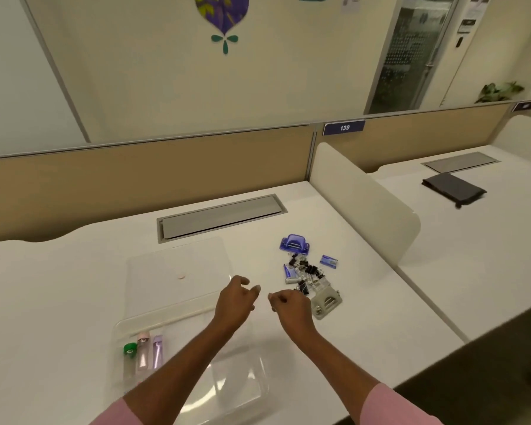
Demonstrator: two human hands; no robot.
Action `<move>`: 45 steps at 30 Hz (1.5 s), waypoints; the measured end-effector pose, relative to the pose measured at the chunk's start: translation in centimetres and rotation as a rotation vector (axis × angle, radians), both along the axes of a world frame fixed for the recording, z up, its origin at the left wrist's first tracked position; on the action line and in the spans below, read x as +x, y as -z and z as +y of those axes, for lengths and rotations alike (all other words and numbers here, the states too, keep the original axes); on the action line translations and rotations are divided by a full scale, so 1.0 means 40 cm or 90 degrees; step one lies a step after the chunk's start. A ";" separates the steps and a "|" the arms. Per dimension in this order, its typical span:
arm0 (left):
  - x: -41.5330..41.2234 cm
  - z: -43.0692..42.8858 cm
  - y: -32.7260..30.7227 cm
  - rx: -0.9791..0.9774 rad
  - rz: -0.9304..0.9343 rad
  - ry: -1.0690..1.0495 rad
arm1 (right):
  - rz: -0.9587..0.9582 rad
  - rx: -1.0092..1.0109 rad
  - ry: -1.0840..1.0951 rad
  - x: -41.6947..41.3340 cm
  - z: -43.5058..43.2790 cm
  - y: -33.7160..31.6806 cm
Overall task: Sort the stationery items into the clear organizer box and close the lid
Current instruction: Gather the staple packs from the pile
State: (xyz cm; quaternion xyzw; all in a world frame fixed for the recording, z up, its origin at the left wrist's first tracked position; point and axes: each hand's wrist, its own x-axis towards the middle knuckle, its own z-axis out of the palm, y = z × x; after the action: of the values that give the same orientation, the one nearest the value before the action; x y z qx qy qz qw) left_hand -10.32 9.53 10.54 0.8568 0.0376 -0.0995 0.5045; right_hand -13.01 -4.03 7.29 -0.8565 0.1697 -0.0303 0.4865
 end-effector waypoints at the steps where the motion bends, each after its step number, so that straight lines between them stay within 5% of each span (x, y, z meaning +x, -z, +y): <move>1: 0.020 -0.026 0.001 0.003 0.000 -0.001 | -0.003 0.000 0.008 0.018 -0.027 0.000; 18: 0.291 -0.279 0.141 0.087 0.036 0.038 | 0.019 0.030 0.064 0.242 -0.389 0.024; 29: 0.378 -0.332 0.229 0.397 -0.026 0.220 | 0.075 0.024 0.081 0.319 -0.480 0.090; 45: 0.394 -0.346 0.287 0.437 -0.038 0.228 | 0.032 -0.115 0.134 0.356 -0.499 0.185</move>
State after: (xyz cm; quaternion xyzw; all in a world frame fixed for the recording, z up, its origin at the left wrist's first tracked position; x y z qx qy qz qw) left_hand 5.43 -4.31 -0.96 0.9713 -0.0960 -0.1428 0.1641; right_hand 1.24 -23.99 -0.12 -0.8749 0.2673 -0.0746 0.3968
